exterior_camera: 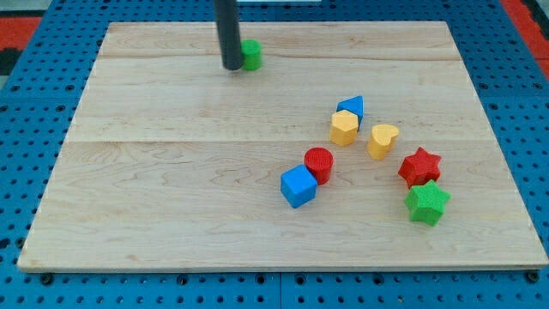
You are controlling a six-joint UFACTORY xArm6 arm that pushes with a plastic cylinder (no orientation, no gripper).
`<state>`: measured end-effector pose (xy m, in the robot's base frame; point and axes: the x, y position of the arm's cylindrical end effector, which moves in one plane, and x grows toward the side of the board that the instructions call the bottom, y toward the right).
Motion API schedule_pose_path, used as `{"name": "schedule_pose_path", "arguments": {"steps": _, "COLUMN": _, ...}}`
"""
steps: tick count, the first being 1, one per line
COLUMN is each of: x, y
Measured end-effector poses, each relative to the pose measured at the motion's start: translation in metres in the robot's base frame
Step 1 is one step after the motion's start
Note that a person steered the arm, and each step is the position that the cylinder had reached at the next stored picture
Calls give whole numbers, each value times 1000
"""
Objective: Move the triangle to the left of the green circle
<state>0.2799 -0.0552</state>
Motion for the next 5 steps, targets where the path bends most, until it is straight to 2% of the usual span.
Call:
{"name": "schedule_pose_path", "arguments": {"steps": 1, "x": 45, "y": 10}}
{"name": "schedule_pose_path", "arguments": {"steps": 2, "x": 44, "y": 142}}
{"name": "schedule_pose_path", "arguments": {"steps": 3, "x": 75, "y": 226}}
{"name": "schedule_pose_path", "arguments": {"steps": 4, "x": 125, "y": 194}}
{"name": "schedule_pose_path", "arguments": {"steps": 5, "x": 115, "y": 104}}
